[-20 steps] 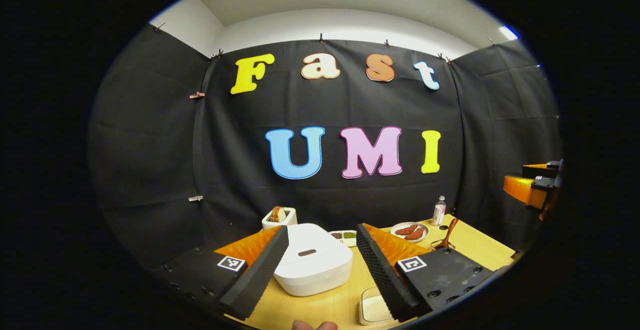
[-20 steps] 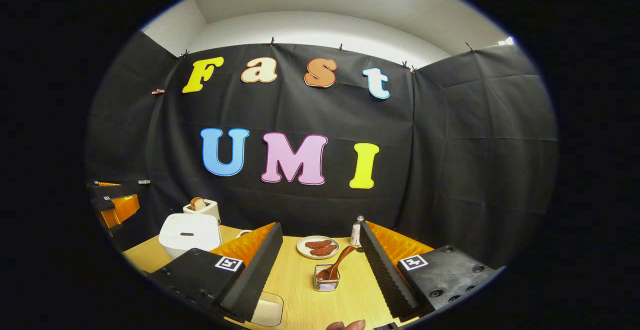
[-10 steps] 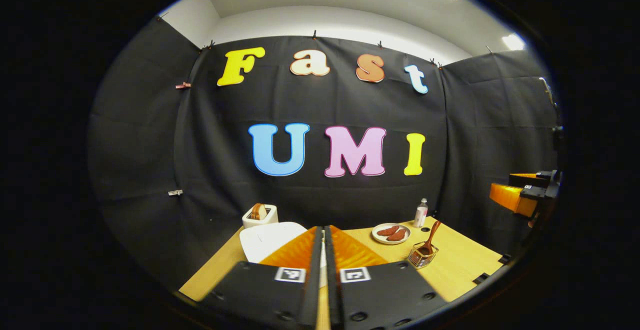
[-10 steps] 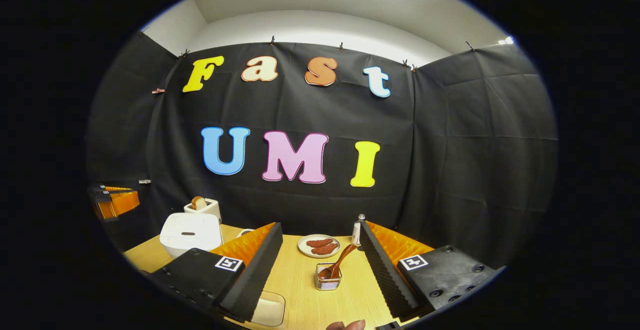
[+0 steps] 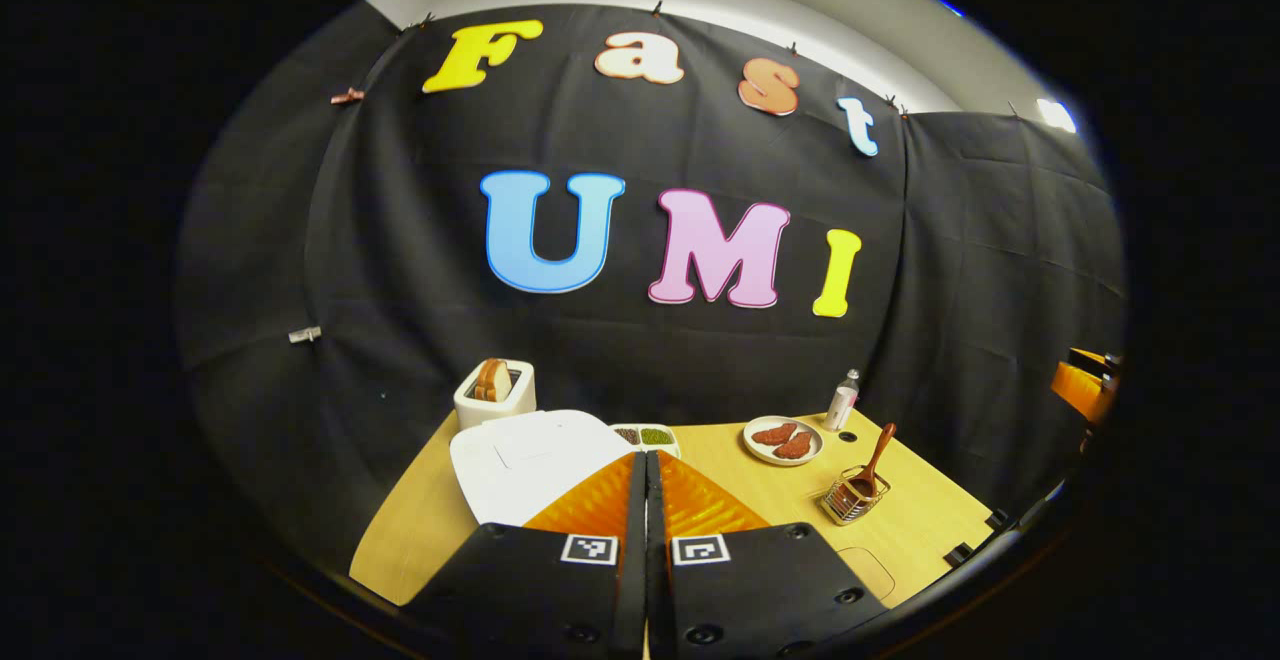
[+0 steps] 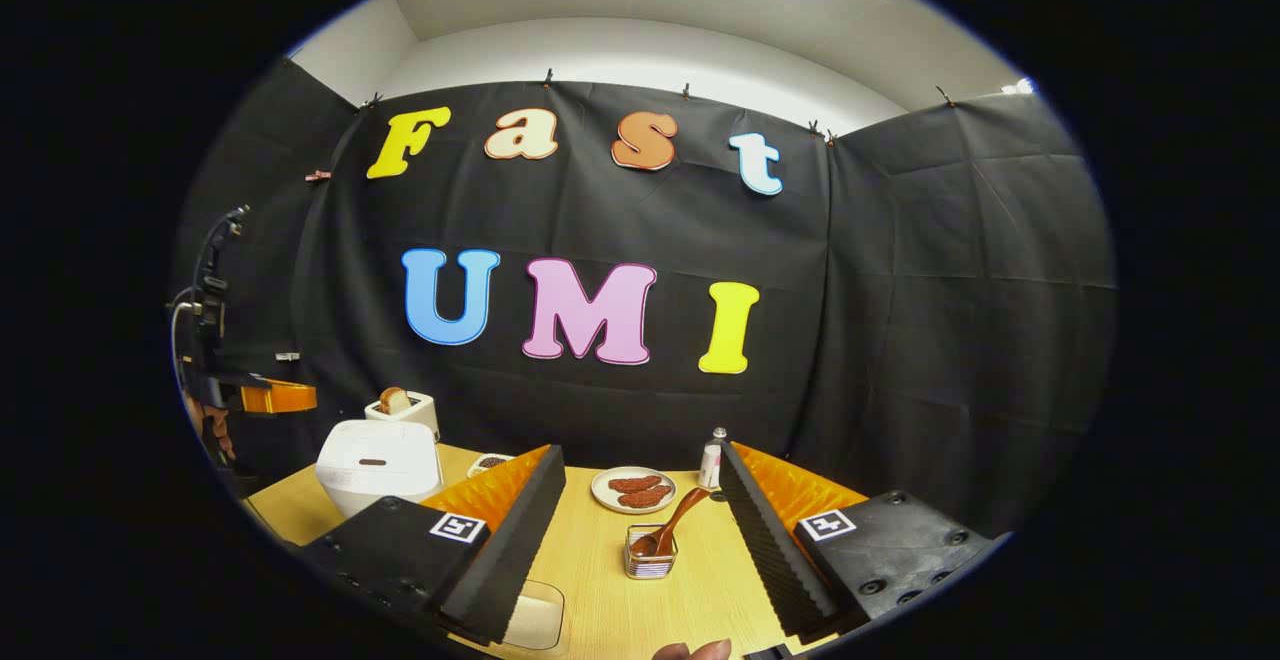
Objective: Close the left gripper, press the button to open the rice cooker; take a wooden spoon from the chopstick holder with the right hand, scoop a spoonful of rice and pour it into the rice cooker, then put the wooden spoon back into the chopstick holder.
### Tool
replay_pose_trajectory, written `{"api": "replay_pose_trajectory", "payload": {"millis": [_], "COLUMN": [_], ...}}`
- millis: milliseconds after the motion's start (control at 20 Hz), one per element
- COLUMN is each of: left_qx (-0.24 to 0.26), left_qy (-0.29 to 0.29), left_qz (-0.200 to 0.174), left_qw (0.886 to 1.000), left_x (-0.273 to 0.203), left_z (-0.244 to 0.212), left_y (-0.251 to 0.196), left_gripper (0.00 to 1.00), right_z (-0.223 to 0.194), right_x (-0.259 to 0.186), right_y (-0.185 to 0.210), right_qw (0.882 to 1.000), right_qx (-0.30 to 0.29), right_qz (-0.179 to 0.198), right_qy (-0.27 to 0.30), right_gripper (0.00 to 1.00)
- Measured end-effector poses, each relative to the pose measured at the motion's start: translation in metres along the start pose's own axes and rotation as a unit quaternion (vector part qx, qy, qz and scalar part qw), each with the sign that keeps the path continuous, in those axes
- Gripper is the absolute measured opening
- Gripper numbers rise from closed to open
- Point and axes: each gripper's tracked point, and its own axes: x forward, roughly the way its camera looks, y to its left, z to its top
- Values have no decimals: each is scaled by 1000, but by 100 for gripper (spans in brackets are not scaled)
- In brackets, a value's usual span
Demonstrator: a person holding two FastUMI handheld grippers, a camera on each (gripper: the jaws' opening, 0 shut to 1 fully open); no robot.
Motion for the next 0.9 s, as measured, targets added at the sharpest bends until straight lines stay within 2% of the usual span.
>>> {"api": "replay_pose_trajectory", "payload": {"millis": [150,400,700,750,900], "left_qx": [-30,-43,-37,-37,-39], "left_qy": [40,111,170,174,185], "left_qz": [-18,-16,7,11,9], "left_qw": [999,993,985,984,982], "left_x": [38,86,117,120,126], "left_z": [-22,-62,-97,-100,-107], "left_y": [17,41,58,60,59], "left_gripper": [6,6,6,8,6], "right_z": [0,-7,-16,-19,-24], "right_x": [-1,-6,-7,-7,-7], "right_y": [-12,-30,-40,-40,-43], "right_qw": [1000,999,998,998,998], "right_qx": [-4,-14,-16,-15,-18], "right_qz": [-11,-31,-46,-47,-52], "right_qy": [4,15,26,29,36], "right_gripper": [98,98,98,98,98]}}
